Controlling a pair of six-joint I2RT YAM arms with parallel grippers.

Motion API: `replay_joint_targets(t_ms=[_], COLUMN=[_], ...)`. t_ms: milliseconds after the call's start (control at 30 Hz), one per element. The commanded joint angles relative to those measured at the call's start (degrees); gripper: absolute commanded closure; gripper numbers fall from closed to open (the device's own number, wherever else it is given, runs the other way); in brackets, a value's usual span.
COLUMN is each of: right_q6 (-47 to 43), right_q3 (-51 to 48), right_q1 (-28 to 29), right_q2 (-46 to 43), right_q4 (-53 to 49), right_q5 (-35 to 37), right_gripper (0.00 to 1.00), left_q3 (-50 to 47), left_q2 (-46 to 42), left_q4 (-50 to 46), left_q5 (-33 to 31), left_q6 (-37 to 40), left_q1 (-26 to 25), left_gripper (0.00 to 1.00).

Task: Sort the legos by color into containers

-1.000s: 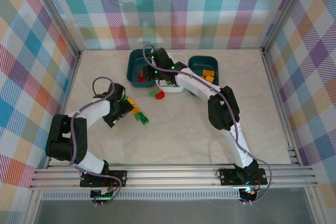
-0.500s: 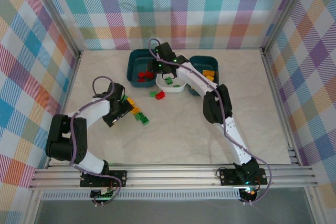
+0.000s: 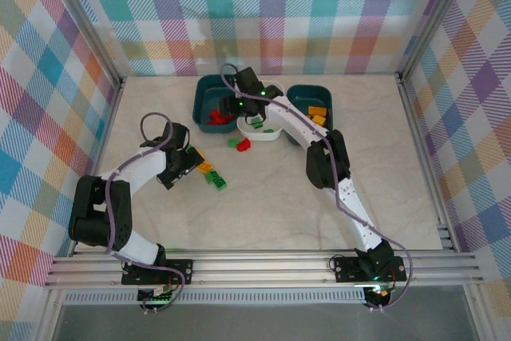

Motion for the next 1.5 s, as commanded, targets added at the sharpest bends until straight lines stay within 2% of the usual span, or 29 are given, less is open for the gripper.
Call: replay_joint_targets(t_ms=[0, 133, 267, 467, 733, 1167, 1467], right_q6=[0.11, 8.73, 17.1, 23.55, 26.78, 28.95, 28.12], right_q3=[-12.64, -32.96, -41.64, -40.01, -33.22, -35.67, -43.48], right_q1=[2.32, 4.35, 5.9, 5.93, 5.77, 5.84, 5.91], right_q2=[-12.45, -22.78, -25.19, -21.41, -14.98, -12.55, -16.28], right_q4=[4.73, 14.24, 18.11, 18.9, 11.83, 12.17, 16.0], right_q5=[5.22, 9.97, 12.01, 13.85, 18.82, 20.17, 20.88], right_gripper=[0.34, 0.3, 0.26, 0.23, 0.27, 0.3, 0.36], left_q3=[0.04, -1.64, -1.68, -2.11, -1.4, -1.77, -2.46], left_q2=[-3.15, -3.13, -2.44, -3.28, -4.08, -2.48, -2.68], left_q4=[-1.33, 0.23, 0.72, 0.76, -0.97, -0.08, 0.64], left_q5=[-0.06, 0.71, 1.58, 1.73, 1.38, 2.39, 2.69], left_q6=[-0.03, -0.83, -1.11, -0.93, 0.64, 0.51, 0.03], left_q1=[0.77, 0.75, 0.77, 0.77, 0.76, 0.77, 0.72], left_gripper=[0.03, 0.03, 0.04, 0.04, 0.03, 0.03, 0.03])
